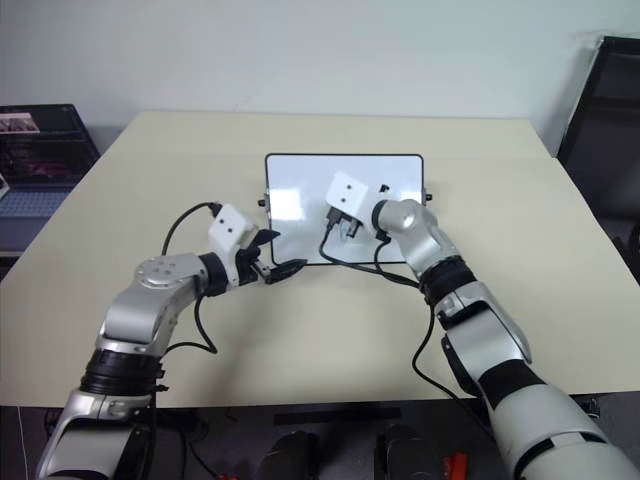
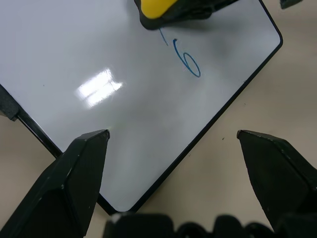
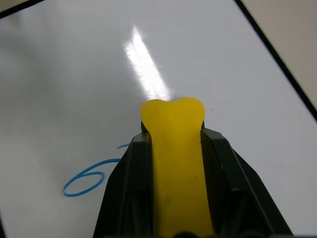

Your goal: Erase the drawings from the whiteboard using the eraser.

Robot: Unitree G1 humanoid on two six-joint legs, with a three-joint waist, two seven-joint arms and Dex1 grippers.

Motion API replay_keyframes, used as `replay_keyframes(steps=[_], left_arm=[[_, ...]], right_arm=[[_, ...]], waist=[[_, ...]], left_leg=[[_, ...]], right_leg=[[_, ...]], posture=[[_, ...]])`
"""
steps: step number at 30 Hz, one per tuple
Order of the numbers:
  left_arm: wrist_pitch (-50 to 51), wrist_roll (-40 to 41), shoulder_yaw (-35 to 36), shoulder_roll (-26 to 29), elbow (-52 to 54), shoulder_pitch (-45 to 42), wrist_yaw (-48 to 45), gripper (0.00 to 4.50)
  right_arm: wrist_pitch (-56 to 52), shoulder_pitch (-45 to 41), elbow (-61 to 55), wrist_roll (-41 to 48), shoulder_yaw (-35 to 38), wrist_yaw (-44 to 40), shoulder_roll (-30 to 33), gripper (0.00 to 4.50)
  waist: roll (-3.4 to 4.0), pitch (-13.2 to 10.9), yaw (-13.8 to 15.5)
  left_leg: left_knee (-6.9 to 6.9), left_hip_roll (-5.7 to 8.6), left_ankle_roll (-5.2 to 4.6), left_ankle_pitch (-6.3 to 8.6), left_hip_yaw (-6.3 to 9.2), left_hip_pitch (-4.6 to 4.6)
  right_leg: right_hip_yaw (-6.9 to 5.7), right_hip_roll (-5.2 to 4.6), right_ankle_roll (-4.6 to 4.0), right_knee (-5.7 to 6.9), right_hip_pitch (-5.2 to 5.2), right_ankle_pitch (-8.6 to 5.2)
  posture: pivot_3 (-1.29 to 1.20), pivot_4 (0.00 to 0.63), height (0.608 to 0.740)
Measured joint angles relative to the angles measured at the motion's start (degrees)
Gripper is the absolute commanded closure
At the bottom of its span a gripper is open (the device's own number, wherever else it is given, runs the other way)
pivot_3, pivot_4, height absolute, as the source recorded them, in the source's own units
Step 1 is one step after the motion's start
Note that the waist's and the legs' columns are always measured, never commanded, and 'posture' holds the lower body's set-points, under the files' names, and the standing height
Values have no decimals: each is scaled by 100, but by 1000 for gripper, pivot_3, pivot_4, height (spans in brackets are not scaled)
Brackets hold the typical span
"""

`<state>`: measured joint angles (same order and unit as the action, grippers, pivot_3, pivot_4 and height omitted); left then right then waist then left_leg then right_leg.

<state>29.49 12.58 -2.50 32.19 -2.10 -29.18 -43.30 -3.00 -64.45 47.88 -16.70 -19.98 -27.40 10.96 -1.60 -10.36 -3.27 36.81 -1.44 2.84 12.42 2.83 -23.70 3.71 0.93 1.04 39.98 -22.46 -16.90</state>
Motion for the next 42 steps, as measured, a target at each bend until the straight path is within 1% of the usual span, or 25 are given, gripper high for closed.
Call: replay_keyframes(steps=[2,6,8,13,15,21,24,28,31,38,42], left_arm=[[0,0,-3,0,0,0,-4,0],[0,-1,-7,1,0,0,-16,0],[-4,-2,-16,2,-1,0,-34,0],[-42,-7,-54,5,-31,-1,-115,0],[-95,-12,-56,5,-49,-1,-119,0],[-129,-23,-59,5,-56,0,-123,0],[-129,-28,-61,5,-56,-1,-119,0],[-113,-28,-65,4,-55,-1,-113,0],[-98,-27,-67,4,-51,-1,-112,0],[-81,-24,-81,4,-46,-1,-115,0],[-78,-23,-111,3,-46,-2,-116,0]], right_arm=[[0,-54,60,-5,44,51,52,3516],[-80,-22,-53,-5,61,-173,135,3516],[-168,61,-206,-5,60,-363,167,3516],[-505,482,-819,0,-136,-1132,199,3516],[-529,512,-839,-2,-145,-1078,168,3516],[-396,207,-430,-15,12,-206,113,3517],[-323,142,-311,-13,71,-79,119,3517],[-263,142,-276,-12,69,-113,122,3517],[-313,155,-343,-19,52,-324,193,3517],[-502,360,-742,-56,-56,-742,399,3517],[-597,486,-950,-55,-56,-836,466,3517]], waist=[[0,0,5],[0,0,21],[0,0,18],[0,0,4],[0,0,2],[1,-1,4],[1,-1,10],[1,-1,3],[1,-1,8],[1,0,8],[1,0,9]], left_leg=[[1,1,0,0,-1,0],[2,2,0,0,-1,0],[1,2,0,0,-1,1],[0,1,0,0,-1,11],[-1,0,0,0,-2,23],[2,0,-4,-3,-7,27],[-3,0,-4,-3,-8,27],[-6,0,-4,-3,-7,27],[-6,1,-4,-2,-7,27],[-6,1,-4,-2,-7,27],[-6,1,-4,-2,-7,27]], right_leg=[[0,0,0,-1,3,0],[-2,0,0,-4,9,0],[-1,0,0,-4,9,0],[-2,1,0,-2,15,0],[-2,2,1,0,18,-1],[1,2,2,-1,21,-1],[4,1,1,-3,20,-1],[5,1,1,-2,19,-1],[4,1,1,-3,20,-1],[4,1,2,-4,22,-1],[4,1,2,-4,22,-1]], posture=[[0,150,740],[0,150,740],[0,150,740],[0,150,740],[0,150,740],[0,150,740],[0,150,740],[0,150,740],[0,150,740],[0,150,740],[0,150,740]])
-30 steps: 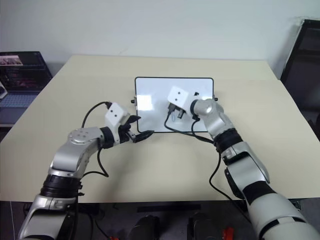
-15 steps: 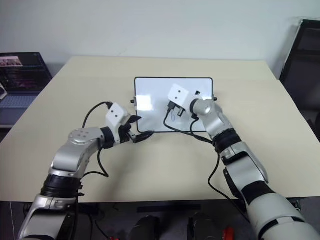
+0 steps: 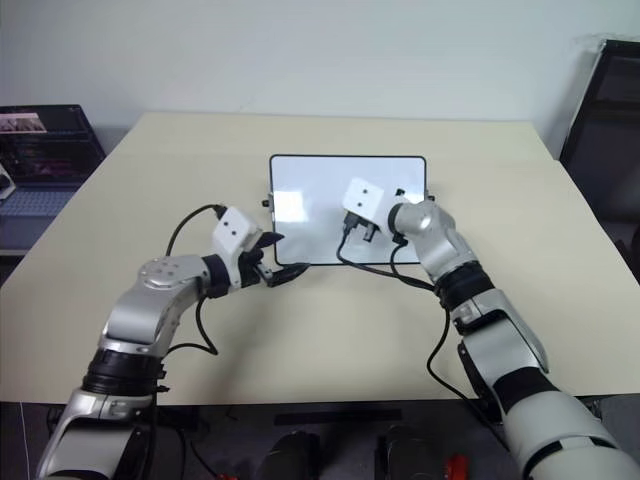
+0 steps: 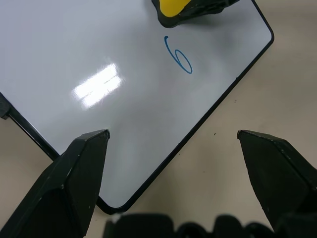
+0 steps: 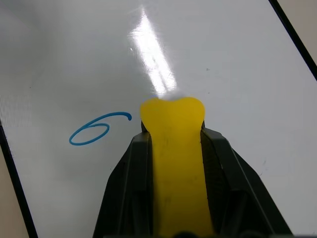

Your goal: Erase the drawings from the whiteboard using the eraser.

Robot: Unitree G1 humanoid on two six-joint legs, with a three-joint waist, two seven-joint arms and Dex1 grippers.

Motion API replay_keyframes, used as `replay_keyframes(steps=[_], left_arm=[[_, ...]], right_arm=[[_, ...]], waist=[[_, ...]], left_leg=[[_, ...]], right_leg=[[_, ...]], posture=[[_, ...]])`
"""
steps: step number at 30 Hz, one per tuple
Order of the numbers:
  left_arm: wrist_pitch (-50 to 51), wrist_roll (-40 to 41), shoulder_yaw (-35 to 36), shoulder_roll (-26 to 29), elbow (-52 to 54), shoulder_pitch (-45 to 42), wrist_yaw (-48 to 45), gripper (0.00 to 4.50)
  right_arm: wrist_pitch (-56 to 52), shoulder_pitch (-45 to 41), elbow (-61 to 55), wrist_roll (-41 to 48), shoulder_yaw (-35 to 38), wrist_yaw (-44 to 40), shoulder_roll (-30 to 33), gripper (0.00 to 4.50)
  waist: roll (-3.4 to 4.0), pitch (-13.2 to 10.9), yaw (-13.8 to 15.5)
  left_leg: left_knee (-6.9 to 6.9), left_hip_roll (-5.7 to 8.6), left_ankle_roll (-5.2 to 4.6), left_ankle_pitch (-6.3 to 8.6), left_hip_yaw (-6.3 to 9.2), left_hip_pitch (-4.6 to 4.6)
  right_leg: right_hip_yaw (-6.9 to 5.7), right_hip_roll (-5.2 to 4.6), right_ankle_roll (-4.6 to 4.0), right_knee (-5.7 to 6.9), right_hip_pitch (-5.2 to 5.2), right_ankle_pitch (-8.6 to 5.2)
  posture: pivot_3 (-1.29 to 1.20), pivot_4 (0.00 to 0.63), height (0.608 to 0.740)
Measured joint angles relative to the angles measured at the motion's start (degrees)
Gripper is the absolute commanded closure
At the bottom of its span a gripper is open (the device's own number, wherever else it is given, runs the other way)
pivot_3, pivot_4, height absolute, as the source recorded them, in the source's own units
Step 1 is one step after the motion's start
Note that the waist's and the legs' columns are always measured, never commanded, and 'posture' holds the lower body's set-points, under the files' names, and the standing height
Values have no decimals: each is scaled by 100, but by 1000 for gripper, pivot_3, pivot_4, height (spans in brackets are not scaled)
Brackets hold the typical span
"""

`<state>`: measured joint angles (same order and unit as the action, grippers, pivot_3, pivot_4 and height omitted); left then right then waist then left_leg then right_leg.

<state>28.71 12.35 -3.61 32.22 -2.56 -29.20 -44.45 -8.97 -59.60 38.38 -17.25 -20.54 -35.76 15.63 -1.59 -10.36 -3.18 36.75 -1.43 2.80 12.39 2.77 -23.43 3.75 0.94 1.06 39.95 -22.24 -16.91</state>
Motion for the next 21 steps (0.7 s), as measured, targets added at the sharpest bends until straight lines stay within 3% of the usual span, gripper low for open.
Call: replay_keyframes(steps=[10,21], left_arm=[[0,11,-50,-8,0,-13,20,0],[-18,57,66,-102,-5,-142,234,0]], right_arm=[[-153,5,-132,8,12,-87,34,3517],[278,-841,1140,55,140,647,-677,3517]], waist=[[0,0,2],[4,-6,-46]], left_leg=[[-2,0,0,0,0,0],[-30,-1,1,0,-2,0]], right_leg=[[0,0,0,-3,-1,0],[2,-1,-2,-10,-12,0]], posture=[[0,150,740],[0,150,740]])
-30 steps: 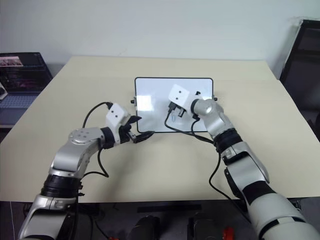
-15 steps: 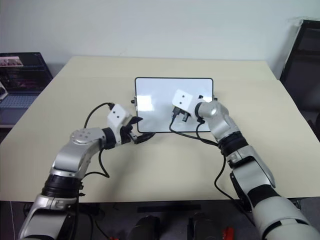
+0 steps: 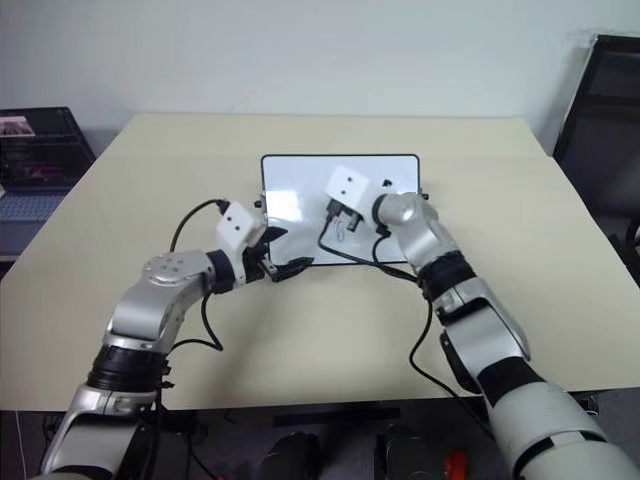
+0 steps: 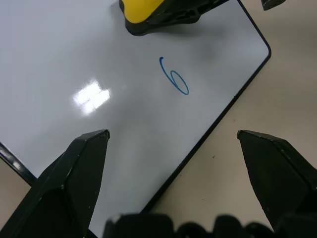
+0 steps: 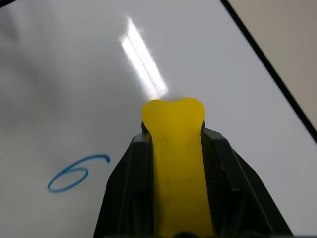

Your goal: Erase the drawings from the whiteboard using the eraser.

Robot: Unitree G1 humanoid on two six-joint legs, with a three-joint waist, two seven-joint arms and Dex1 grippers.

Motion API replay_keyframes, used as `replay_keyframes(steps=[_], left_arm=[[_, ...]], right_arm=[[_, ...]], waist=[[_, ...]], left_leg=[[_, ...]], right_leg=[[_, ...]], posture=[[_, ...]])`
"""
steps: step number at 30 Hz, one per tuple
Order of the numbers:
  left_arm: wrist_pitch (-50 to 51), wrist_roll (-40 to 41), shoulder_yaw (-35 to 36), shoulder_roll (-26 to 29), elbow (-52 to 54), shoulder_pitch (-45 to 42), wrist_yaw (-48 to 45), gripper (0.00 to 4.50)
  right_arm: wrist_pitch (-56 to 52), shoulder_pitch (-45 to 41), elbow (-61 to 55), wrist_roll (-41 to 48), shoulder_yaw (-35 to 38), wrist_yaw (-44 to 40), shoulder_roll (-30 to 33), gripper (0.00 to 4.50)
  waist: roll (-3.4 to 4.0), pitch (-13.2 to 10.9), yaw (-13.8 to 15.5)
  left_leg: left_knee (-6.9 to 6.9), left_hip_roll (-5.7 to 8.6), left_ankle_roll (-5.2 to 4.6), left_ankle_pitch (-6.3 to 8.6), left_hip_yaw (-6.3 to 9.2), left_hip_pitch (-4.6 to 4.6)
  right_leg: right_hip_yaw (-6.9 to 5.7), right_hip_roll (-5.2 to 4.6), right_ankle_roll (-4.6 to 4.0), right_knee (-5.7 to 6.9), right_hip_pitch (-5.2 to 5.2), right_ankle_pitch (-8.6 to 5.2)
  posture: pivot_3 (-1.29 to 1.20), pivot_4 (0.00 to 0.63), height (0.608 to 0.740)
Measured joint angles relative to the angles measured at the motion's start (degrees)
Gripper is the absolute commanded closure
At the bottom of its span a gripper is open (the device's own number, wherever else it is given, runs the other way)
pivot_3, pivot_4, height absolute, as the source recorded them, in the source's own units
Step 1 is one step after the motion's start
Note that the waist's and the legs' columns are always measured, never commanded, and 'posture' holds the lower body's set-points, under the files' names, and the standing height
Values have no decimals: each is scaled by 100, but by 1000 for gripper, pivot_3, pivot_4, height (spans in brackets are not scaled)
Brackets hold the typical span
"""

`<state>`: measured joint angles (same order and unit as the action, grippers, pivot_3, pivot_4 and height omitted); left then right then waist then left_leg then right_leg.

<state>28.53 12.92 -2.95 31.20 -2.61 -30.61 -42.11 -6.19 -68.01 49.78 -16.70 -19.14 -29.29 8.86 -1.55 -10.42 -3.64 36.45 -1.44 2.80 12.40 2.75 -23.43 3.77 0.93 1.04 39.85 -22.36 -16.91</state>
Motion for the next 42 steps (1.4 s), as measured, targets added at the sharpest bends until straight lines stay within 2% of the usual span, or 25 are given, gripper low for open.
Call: replay_keyframes(steps=[10,17,26,33,37,42], left_arm=[[-11,1,96,-60,-13,-81,105,0],[-17,1,113,-81,-67,-109,110,0],[-137,-2,109,-83,-266,-164,-6,0],[-176,78,168,-67,-176,7,-52,0],[-176,225,437,-57,120,263,-2,0],[-176,500,789,-61,530,685,31,0]], right_arm=[[391,-258,591,6,101,124,-45,3517],[257,174,-45,131,283,-187,561,3518],[-873,1099,-1751,546,624,-469,620,3518],[-2499,1875,-4695,1818,1322,-938,650,3518],[-3176,2765,-6090,2408,1595,-1101,965,3518],[-3642,4034,-7305,2958,1839,-865,958,3518]], waist=[[0,0,28],[-1,1,166],[0,0,165],[4,-2,179],[4,-2,181],[4,-2,176]], left_leg=[[-31,0,1,-1,2,2],[-27,9,1,-2,4,3],[-34,2,2,-2,6,0],[-37,-1,3,-1,15,-50],[-38,0,2,0,16,-53],[-38,-1,2,0,15,-50]], right_leg=[[0,-3,-1,-24,0,0],[-2,-8,-1,-35,15,0],[-3,-6,-1,-34,5,0],[-6,-7,-2,-44,-38,0],[-3,-8,-2,-56,-33,0],[-1,-7,-2,-63,-29,0]], posture=[[0,150,740],[0,150,740],[0,150,740],[0,150,740],[0,150,740],[0,150,740]])
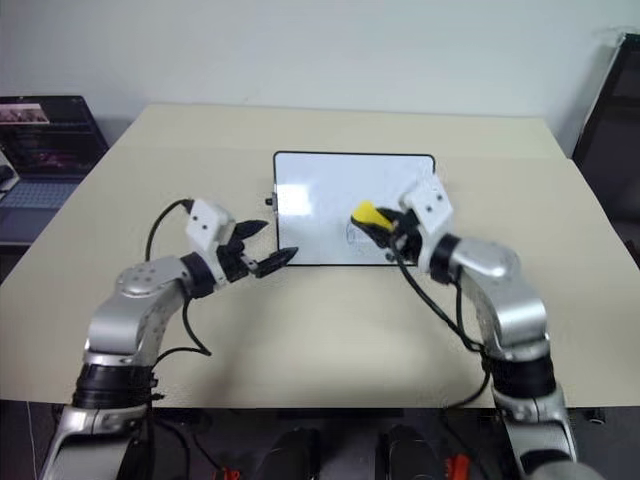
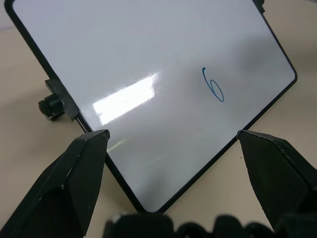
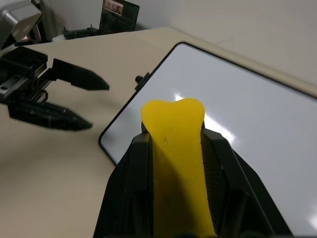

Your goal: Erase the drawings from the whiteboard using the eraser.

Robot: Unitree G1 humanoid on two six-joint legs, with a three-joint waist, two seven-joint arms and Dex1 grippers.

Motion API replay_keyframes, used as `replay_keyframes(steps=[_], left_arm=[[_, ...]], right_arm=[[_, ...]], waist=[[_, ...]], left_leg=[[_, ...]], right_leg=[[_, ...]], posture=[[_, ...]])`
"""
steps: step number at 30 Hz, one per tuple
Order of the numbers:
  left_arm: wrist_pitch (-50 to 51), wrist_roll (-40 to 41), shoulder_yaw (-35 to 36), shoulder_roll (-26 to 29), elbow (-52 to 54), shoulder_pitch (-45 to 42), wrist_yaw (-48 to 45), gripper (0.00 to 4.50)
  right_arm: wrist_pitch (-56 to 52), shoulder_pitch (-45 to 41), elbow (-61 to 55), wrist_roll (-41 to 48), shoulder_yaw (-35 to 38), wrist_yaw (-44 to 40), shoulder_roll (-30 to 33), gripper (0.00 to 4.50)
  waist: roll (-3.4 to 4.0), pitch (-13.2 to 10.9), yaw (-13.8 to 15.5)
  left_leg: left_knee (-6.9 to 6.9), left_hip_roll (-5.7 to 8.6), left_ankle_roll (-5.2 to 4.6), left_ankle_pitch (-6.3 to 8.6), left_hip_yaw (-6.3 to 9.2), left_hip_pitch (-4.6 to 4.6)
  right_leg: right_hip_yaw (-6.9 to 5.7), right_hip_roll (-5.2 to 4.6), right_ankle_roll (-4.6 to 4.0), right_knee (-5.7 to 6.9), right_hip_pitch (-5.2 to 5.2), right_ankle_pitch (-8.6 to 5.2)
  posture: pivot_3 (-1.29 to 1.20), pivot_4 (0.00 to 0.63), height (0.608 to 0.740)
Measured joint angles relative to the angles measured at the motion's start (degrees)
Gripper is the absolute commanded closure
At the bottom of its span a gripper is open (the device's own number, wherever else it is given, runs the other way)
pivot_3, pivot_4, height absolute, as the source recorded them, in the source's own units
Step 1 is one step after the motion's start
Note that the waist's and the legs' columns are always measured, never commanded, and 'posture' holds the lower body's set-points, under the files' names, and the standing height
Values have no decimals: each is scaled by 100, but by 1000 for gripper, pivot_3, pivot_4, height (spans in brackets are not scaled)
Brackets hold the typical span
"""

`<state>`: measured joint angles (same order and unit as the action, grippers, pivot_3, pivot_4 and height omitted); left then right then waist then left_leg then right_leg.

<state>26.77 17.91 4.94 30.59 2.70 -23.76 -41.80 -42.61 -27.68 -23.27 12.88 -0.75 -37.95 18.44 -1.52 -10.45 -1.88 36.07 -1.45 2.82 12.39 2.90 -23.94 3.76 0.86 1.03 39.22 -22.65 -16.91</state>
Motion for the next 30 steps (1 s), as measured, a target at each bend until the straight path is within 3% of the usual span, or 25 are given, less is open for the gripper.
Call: replay_keyframes(steps=[8,16,20,30], left_arm=[[-332,196,342,16,381,612,-42,0],[-482,447,375,29,461,811,-286,0],[-433,451,211,197,520,829,-427,0],[-446,290,-122,430,204,293,-711,0]], right_arm=[[257,1694,-795,207,-15,325,93,3518],[1451,2150,-439,-61,-80,313,410,3518],[1670,1779,-111,-301,-425,310,429,3518],[2081,-356,1845,-1359,-1344,479,308,3518]], waist=[[0,0,2],[-1,1,-18],[-1,1,-29],[-1,0,-4]], left_leg=[[2,1,0,0,-10,8],[2,-4,0,0,-19,26],[3,-4,0,-1,-21,30],[0,-1,0,0,-36,34]], right_leg=[[-4,3,2,-14,18,-1],[-3,8,22,-18,34,-13],[-3,10,16,-16,36,-9],[-8,9,1,-16,35,0]], posture=[[0,150,740],[0,150,740],[0,150,740],[0,150,740]])
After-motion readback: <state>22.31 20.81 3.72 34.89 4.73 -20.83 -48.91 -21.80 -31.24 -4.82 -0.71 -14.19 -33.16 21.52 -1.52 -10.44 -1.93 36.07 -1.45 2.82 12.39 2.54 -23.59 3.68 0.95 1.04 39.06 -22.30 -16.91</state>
